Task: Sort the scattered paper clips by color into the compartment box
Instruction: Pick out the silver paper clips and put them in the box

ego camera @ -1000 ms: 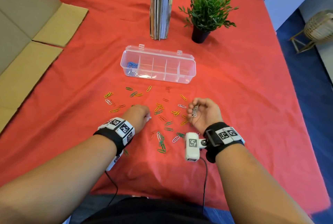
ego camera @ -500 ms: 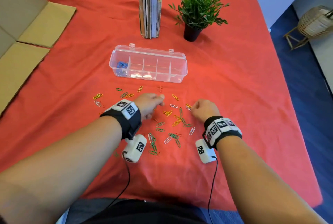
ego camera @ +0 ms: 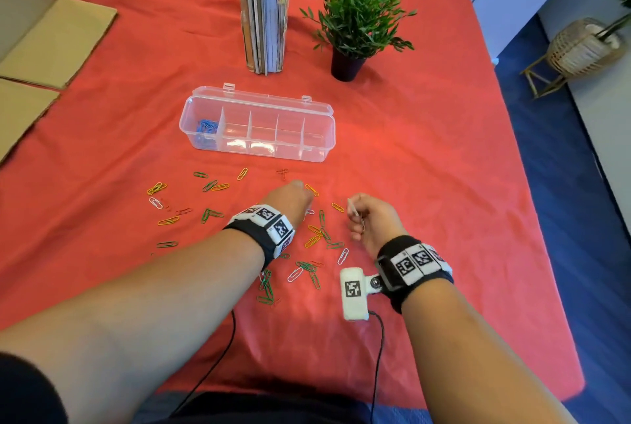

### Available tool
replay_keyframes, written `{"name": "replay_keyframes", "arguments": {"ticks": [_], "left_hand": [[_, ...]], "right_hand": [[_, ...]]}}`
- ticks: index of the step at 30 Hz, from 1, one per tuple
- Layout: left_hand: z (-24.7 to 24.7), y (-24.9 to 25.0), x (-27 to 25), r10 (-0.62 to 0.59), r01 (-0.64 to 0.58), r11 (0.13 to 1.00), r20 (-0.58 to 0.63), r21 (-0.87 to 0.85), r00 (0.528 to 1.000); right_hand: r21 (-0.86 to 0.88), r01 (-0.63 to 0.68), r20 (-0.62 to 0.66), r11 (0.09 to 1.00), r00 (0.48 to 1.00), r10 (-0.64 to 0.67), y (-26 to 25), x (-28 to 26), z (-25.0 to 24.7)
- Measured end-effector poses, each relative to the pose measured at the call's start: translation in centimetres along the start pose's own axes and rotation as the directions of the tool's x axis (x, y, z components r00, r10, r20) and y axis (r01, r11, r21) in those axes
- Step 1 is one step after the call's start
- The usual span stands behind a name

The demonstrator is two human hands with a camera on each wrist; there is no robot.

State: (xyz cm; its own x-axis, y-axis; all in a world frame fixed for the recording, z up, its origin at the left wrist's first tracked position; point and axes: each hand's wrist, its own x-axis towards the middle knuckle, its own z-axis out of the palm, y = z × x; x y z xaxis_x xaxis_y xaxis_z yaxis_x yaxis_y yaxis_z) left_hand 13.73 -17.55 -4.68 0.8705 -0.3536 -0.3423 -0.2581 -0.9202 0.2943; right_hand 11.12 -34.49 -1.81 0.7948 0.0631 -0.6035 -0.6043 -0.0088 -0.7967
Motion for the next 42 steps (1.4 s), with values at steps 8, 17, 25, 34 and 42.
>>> {"name": "replay_keyframes", "arguments": {"ticks": [8,17,25,34,42], "left_hand": [[-1.2,-0.6,-2.7,-0.154,0.123,0.880,-0.029,-0.458,0.988],[1.1,-1.6,-7.7,-0.146,0.364,0.531,0.341,-0.765,0.929],[2.4,-0.6,-9.0,-0.171,0.292,0.698,0.244,-0.654,0.955],[4.3,1.0,-9.0,0.044,-0.034,0.994,0.095,-0.100,0.994],[0.8,-5.3,-10.1,-0.240,0.229,0.695,0.080,-0.682,0.967]], "right_hand": [[-0.135,-0.139,-0.103,0.981,0.987,0.126,2.3,-0.3,-0.5],[-0.968,-0.190,-0.202,0.161,0.978,-0.060,3.9,-2.4,1.6],[-0.737,-0.196,-0.229,0.647,0.973,0.034,3.6,-2.7,2.6],[0.362,-0.151,0.112,0.920,0.987,0.118,2.0,-4.8,2.3],[-0.439,-0.091,0.085,0.894,0.986,0.142,4.3,-4.8,6.6]]}}
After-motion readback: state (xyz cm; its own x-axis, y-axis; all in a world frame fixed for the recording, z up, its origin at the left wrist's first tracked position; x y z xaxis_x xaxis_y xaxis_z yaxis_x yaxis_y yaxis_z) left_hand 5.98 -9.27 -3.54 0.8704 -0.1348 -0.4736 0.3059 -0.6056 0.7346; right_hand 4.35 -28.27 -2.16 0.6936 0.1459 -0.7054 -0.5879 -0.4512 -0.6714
